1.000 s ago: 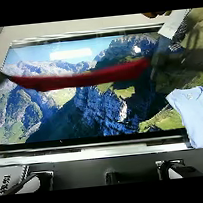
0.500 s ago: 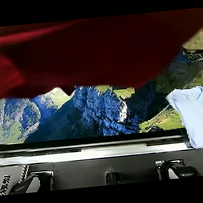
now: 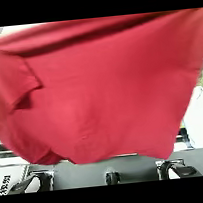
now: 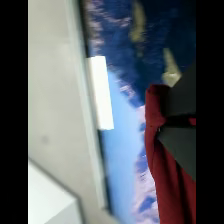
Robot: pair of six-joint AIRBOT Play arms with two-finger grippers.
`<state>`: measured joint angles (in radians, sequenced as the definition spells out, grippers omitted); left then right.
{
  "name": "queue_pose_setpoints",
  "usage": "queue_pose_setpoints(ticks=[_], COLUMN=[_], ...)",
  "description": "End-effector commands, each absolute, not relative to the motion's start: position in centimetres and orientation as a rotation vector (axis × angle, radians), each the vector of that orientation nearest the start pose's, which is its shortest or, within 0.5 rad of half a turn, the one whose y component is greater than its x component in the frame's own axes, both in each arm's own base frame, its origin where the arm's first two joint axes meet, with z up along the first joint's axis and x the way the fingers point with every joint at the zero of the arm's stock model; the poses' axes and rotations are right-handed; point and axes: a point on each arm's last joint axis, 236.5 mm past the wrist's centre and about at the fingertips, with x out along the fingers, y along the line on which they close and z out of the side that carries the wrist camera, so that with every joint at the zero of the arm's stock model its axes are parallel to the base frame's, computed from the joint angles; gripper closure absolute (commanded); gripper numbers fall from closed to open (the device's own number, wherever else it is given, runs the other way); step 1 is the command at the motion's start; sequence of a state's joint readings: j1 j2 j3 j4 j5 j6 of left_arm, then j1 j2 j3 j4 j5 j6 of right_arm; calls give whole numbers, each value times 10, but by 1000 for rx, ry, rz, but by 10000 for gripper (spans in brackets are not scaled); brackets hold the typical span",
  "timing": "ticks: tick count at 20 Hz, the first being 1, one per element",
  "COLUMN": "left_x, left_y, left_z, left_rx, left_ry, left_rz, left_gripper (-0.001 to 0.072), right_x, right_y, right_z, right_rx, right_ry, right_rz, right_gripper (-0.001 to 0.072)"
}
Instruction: Fold the clothes and pants, and hang the long-sleeved shirts on hangers.
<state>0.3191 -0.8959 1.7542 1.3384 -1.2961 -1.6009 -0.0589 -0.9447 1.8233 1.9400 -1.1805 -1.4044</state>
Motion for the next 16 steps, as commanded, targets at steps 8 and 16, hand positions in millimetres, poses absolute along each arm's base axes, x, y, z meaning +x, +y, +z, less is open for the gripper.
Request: queue_pose_setpoints(ticks=[8, 16], left_x=[522, 568], left_y=[25, 22], left_z=[34, -27], left_rx=[-253, -244], left_ry=[975, 991], left_rz=[-57, -52], left_gripper=[695, 694], right_x=[526, 571], right_y=[48, 38], right_z=[55, -17], right_rx=[500, 541], right_ry=[1156, 1121], right_rz=[71, 9], right_gripper=[685, 685])
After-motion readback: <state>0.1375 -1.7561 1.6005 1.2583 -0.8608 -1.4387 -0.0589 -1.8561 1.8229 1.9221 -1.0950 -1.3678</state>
